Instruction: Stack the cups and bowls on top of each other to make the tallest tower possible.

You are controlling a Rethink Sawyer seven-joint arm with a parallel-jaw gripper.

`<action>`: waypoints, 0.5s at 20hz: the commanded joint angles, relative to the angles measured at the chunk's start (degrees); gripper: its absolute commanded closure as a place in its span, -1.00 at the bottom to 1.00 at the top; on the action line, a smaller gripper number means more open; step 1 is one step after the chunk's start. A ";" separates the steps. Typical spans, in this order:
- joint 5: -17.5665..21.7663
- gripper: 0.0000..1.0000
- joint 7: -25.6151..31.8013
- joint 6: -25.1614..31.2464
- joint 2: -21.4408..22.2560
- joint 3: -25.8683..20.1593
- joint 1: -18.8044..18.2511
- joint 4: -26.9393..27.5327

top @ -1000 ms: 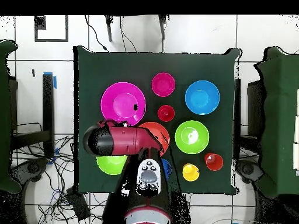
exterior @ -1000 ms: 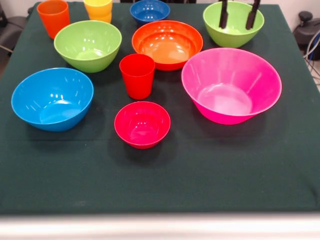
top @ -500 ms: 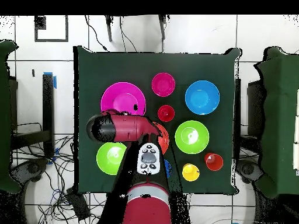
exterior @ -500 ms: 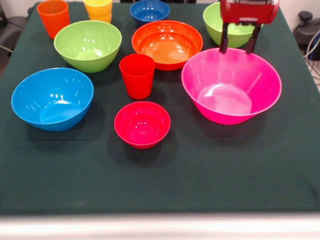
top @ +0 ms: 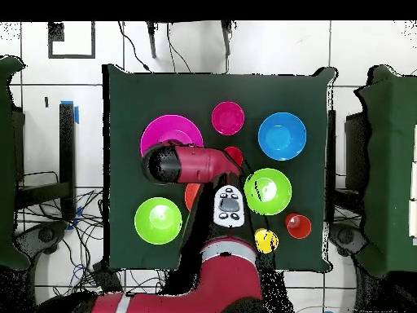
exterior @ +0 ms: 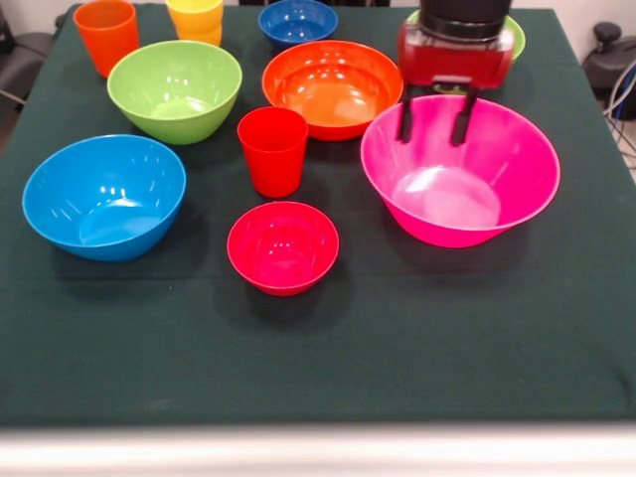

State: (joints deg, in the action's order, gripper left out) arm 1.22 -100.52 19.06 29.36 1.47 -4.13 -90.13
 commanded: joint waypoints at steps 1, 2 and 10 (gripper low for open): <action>5.96 -1.00 7.69 8.99 -2.87 -5.67 -3.06 7.45; 6.62 -1.00 8.19 9.37 -2.94 -5.62 -3.50 7.77; 10.20 -1.00 9.68 14.57 -3.84 -6.13 -4.45 12.79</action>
State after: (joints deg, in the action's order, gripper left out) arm 6.08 -100.52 24.49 28.15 1.47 -8.08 -84.45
